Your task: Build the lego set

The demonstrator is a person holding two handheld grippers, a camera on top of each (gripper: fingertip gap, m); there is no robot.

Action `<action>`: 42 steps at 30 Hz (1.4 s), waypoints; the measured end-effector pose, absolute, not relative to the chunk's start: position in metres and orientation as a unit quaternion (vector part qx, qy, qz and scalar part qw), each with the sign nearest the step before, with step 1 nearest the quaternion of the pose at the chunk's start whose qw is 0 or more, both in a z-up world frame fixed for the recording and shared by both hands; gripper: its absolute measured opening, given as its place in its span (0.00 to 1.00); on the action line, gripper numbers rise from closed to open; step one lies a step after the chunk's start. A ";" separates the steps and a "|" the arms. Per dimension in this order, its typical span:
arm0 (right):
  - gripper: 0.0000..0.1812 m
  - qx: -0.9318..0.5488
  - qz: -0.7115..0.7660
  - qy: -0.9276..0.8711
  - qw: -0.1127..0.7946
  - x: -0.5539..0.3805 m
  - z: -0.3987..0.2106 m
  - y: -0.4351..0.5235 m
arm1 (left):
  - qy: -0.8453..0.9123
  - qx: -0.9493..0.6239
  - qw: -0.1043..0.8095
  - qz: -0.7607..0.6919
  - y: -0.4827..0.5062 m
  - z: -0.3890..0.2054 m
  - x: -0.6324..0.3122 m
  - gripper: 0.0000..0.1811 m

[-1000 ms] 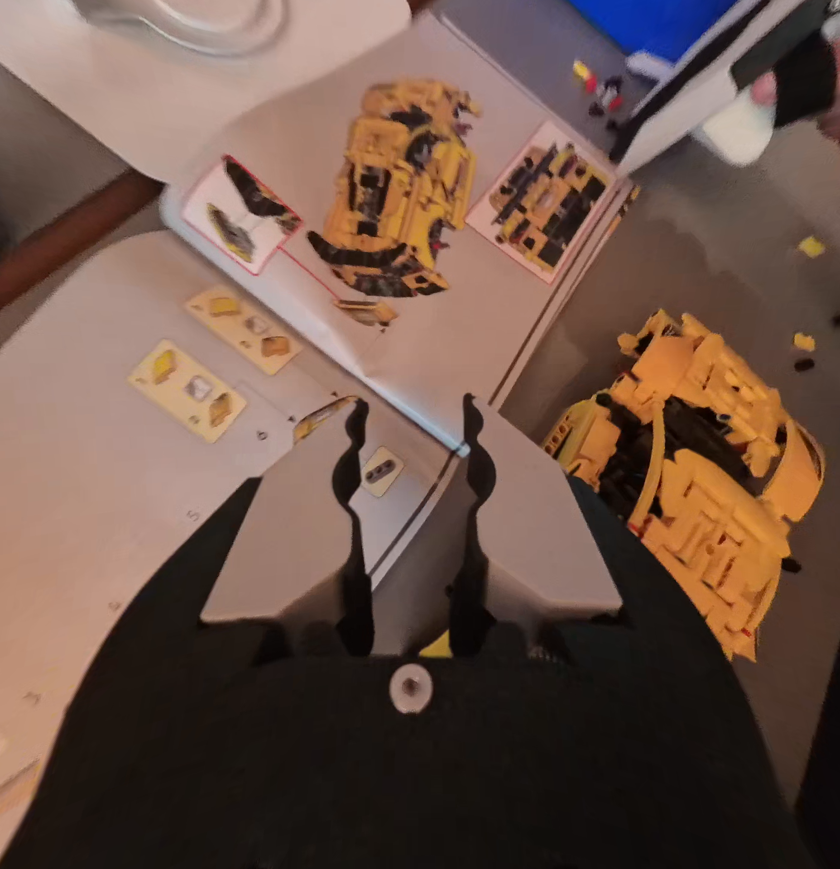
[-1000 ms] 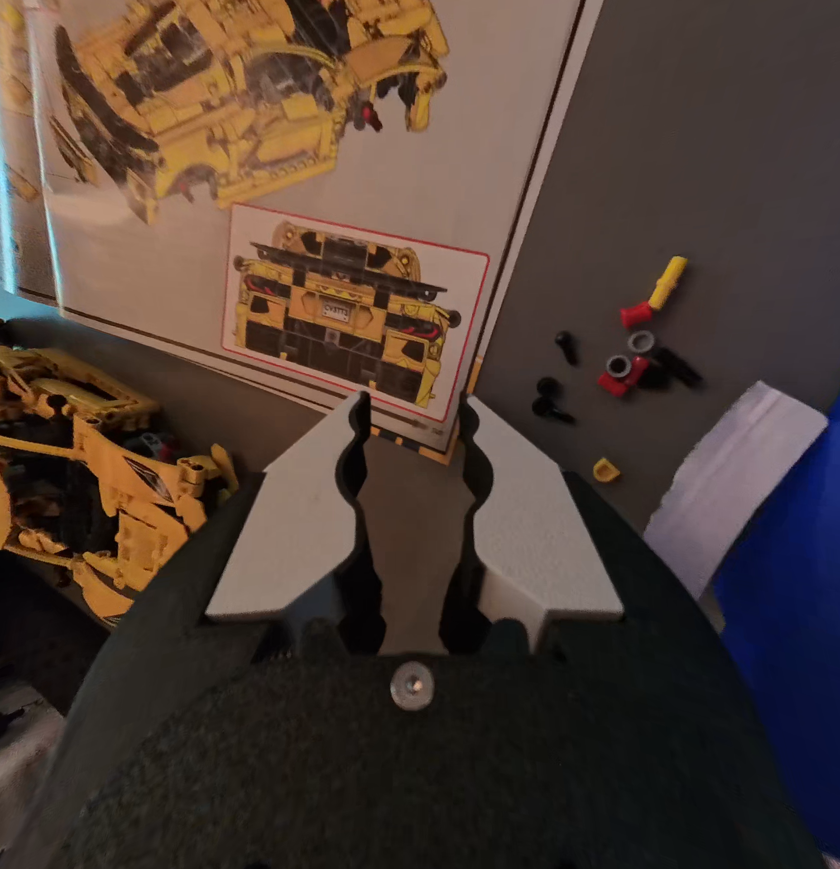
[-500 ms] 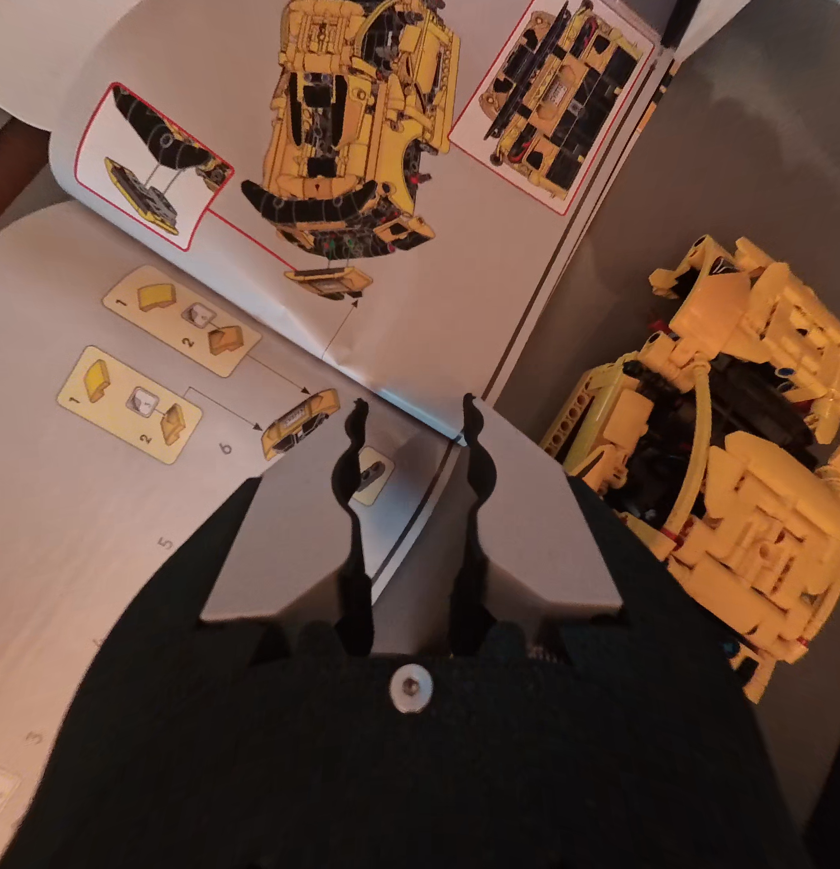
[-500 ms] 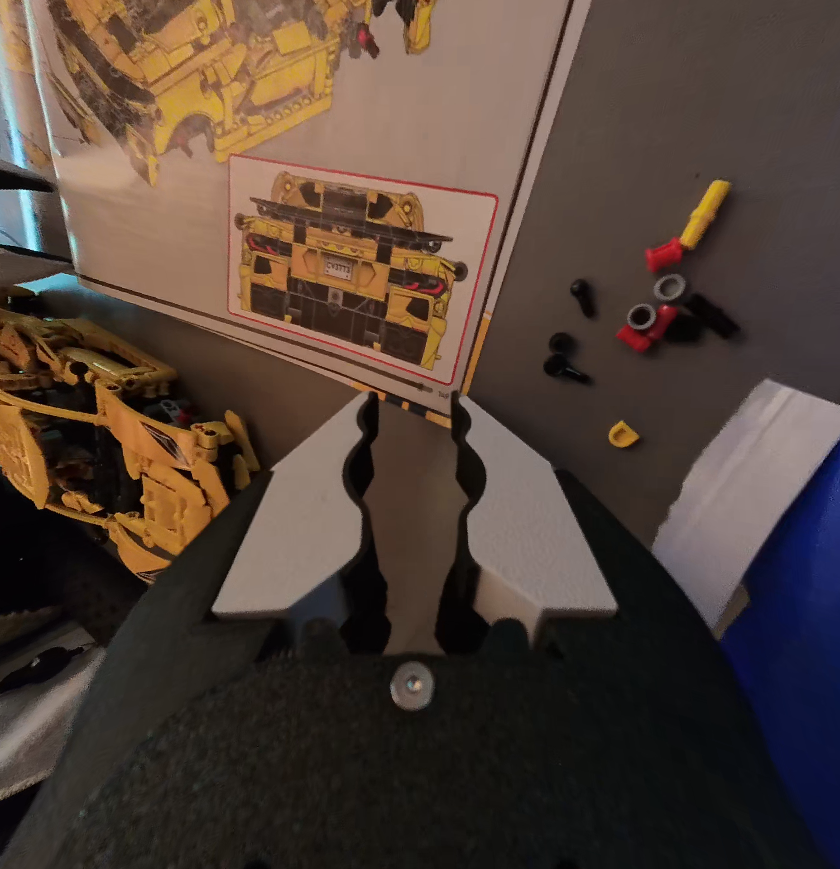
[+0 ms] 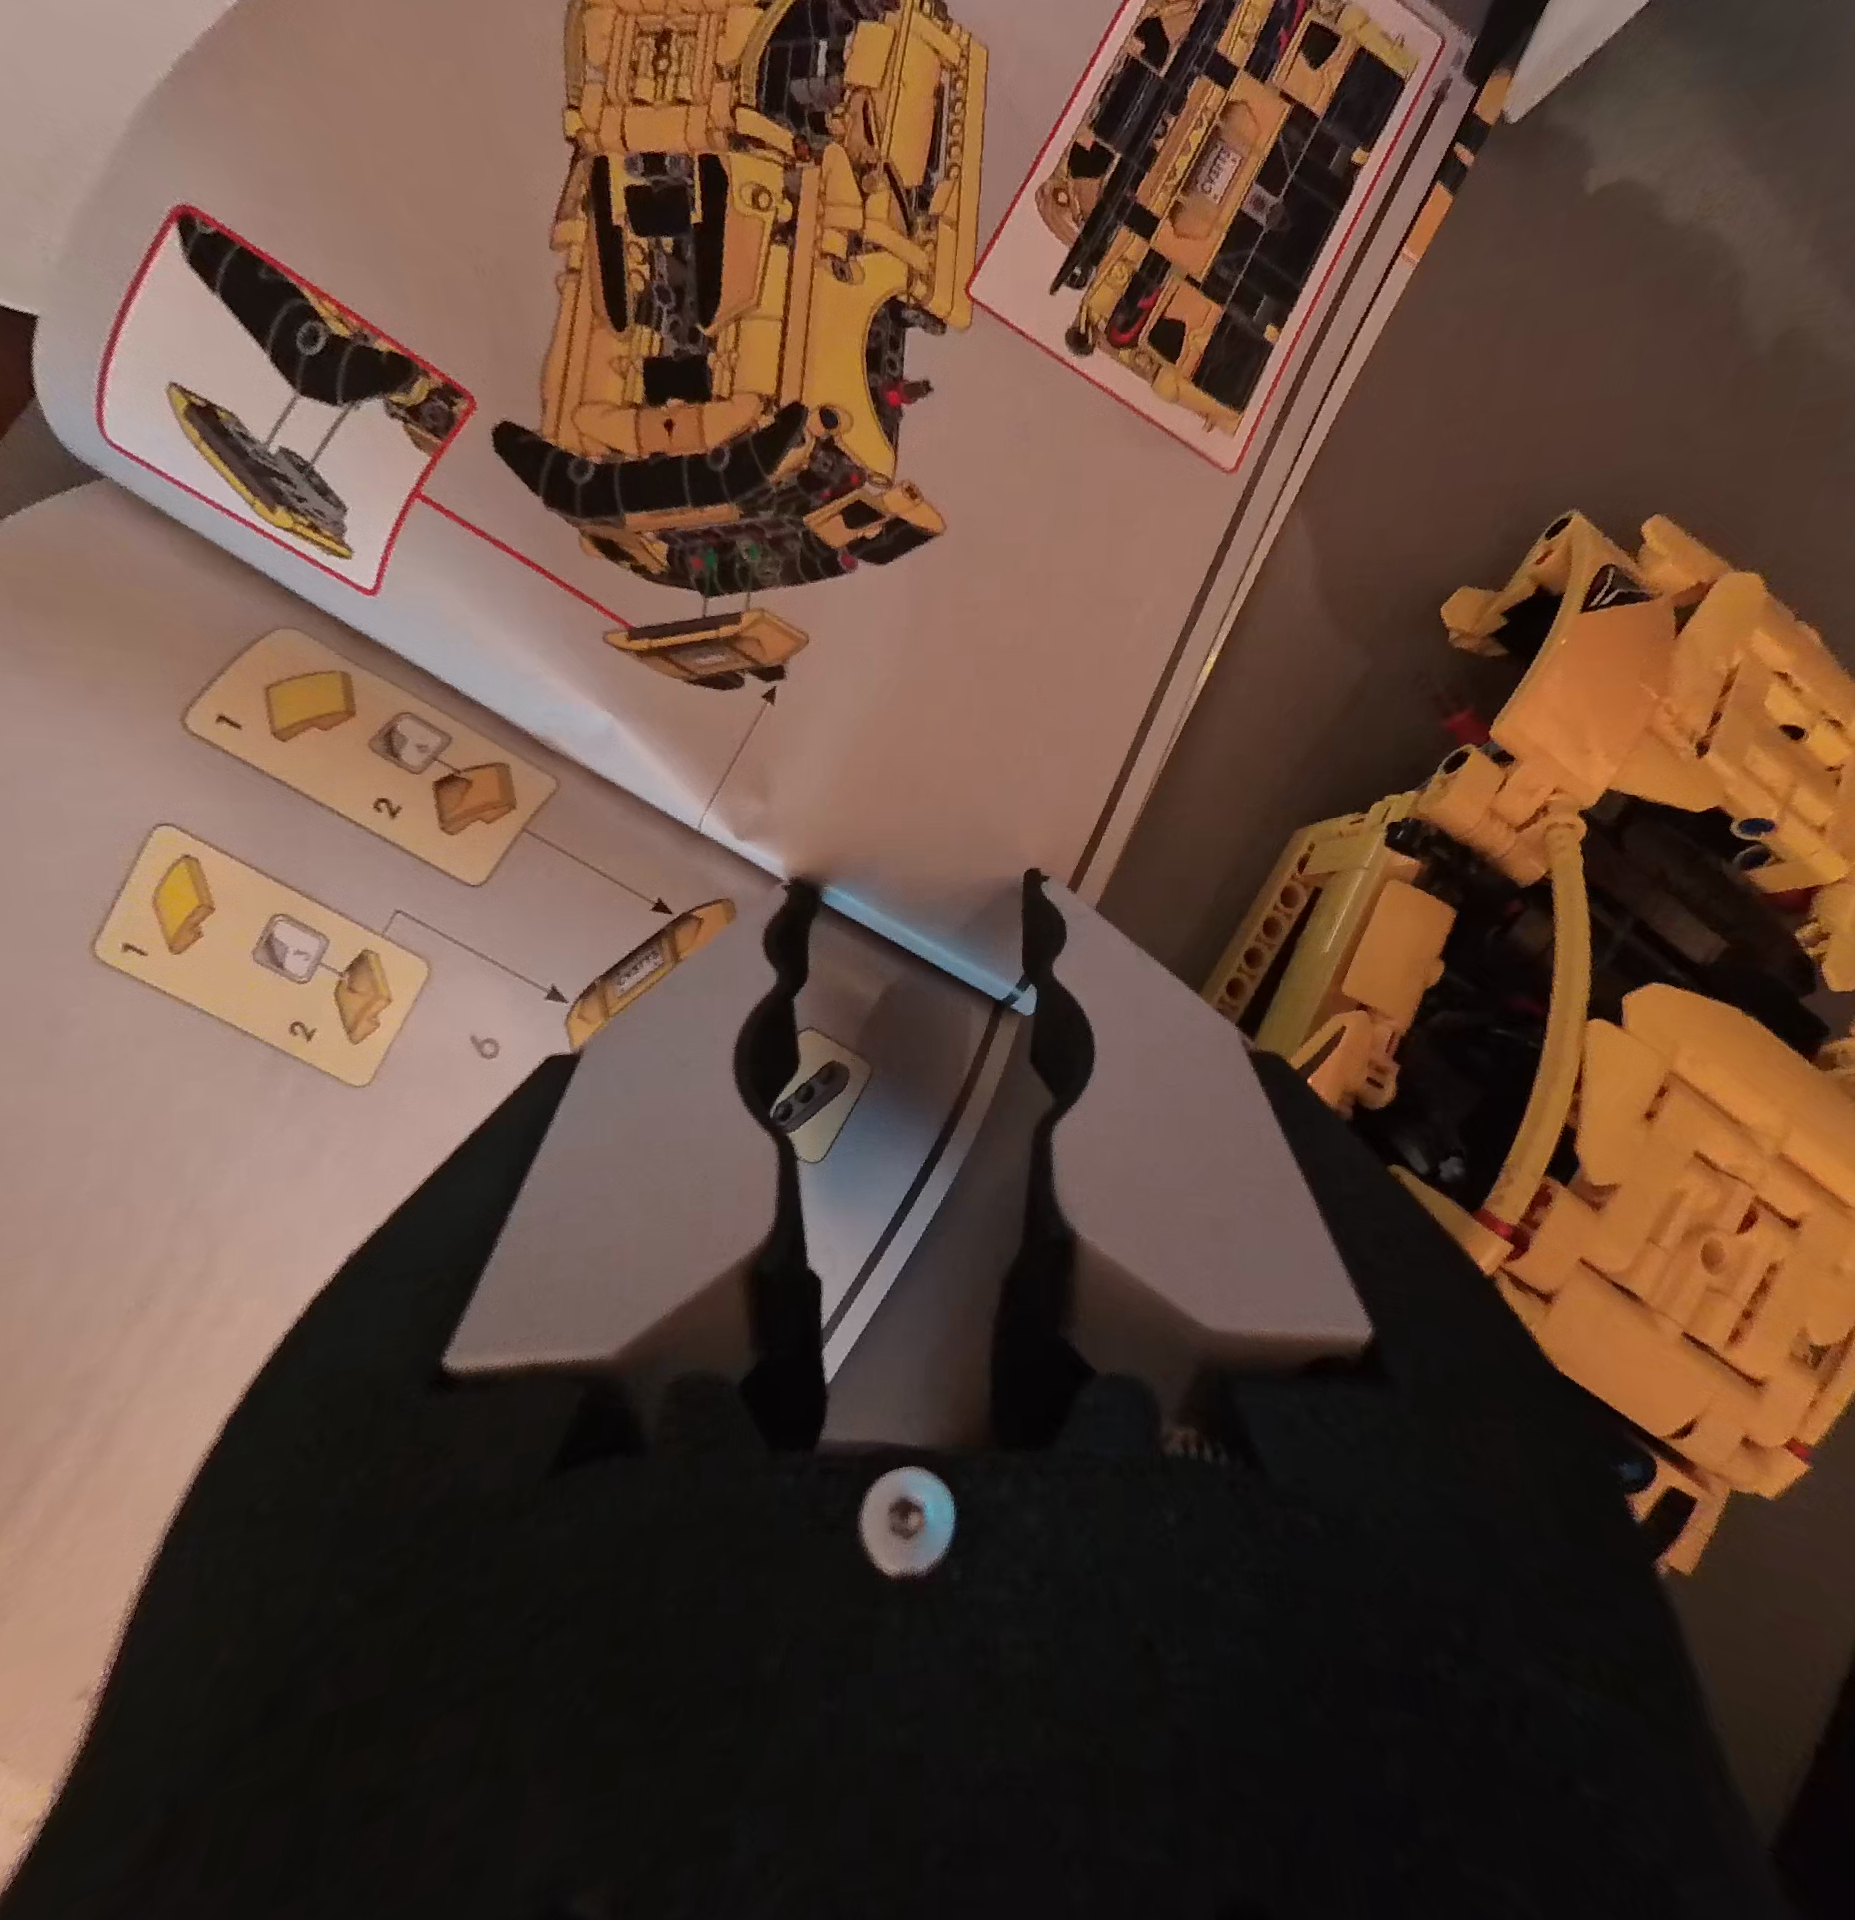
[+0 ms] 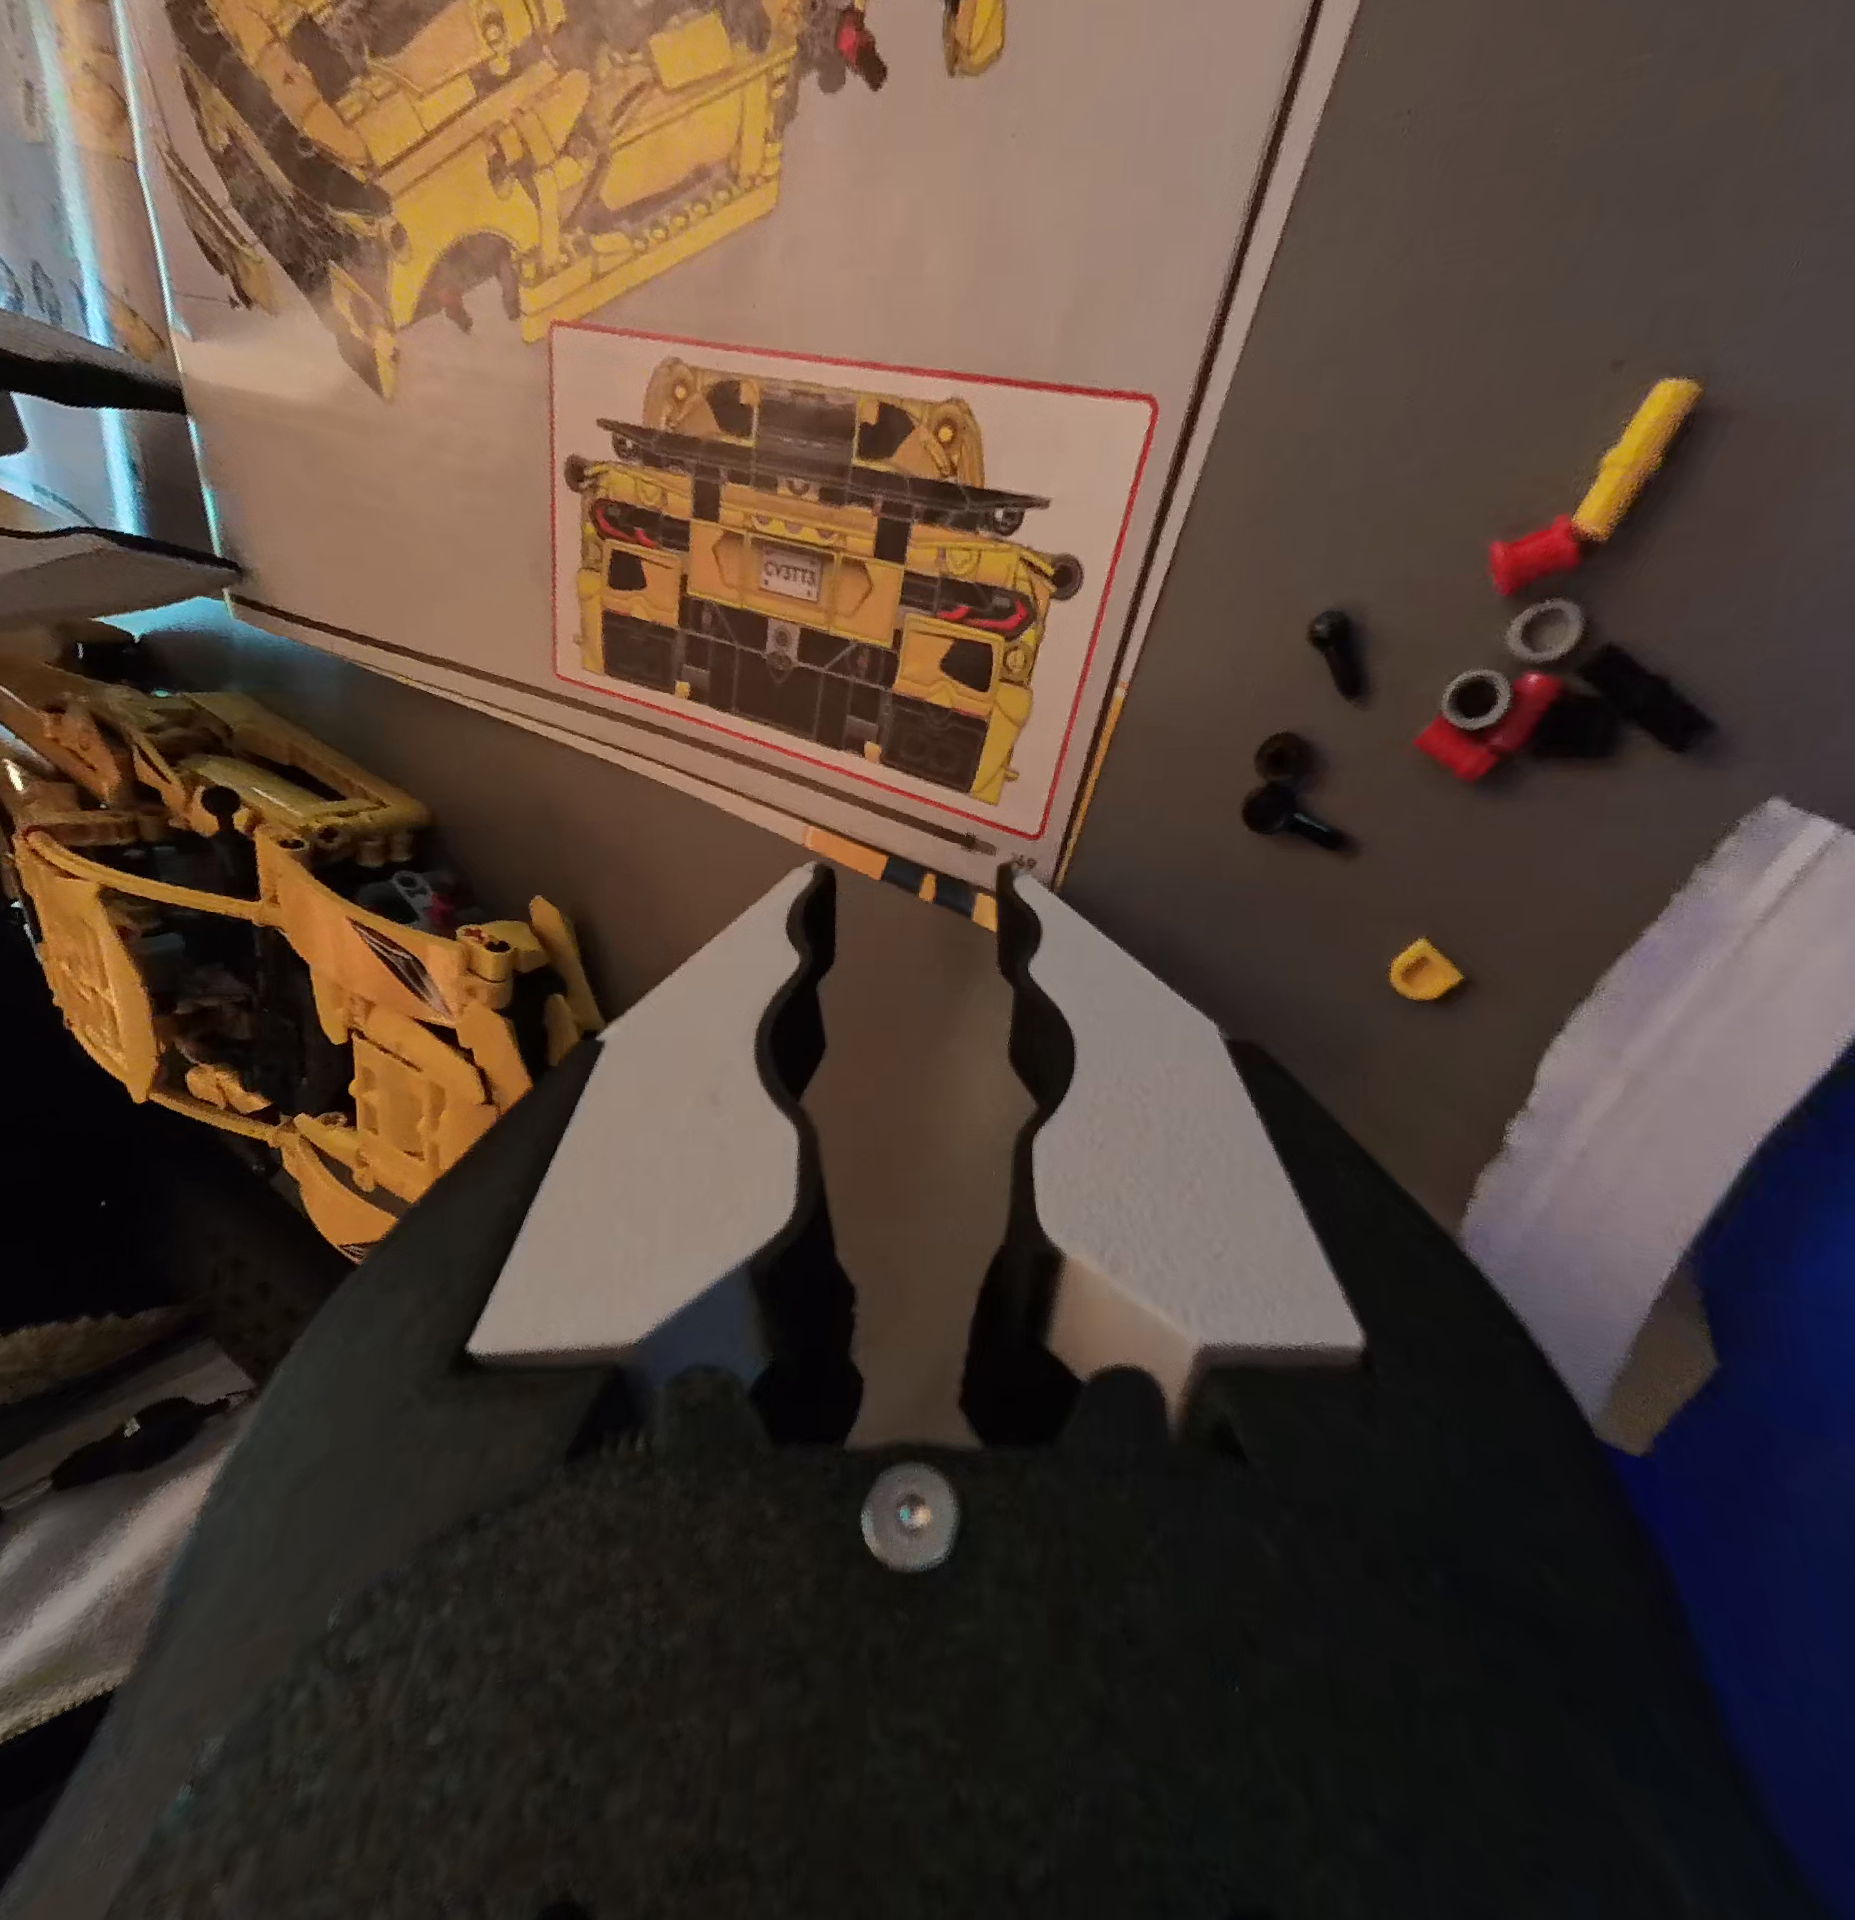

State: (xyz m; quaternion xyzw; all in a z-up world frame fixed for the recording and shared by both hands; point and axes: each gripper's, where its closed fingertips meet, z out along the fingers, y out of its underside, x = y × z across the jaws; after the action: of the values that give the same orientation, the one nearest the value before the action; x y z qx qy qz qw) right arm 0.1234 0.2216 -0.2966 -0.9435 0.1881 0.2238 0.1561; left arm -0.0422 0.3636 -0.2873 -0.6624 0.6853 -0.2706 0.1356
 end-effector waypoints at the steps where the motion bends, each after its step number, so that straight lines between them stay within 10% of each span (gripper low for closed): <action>1: 0.17 -0.943 0.226 0.187 0.157 0.123 -0.296 0.223 | 0.685 -0.662 0.136 -0.271 0.364 -0.287 -0.042 0.23; 42: 0.20 -0.955 0.170 0.203 0.136 0.132 -0.298 0.220 | 0.680 -0.663 0.132 -0.283 0.363 -0.287 -0.042 0.22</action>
State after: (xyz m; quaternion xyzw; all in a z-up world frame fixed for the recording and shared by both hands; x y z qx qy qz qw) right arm 0.1320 0.2196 -0.2978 -0.9545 0.2034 0.1700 0.1364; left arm -0.0424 0.3632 -0.2871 -0.6635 0.6797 -0.2834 0.1322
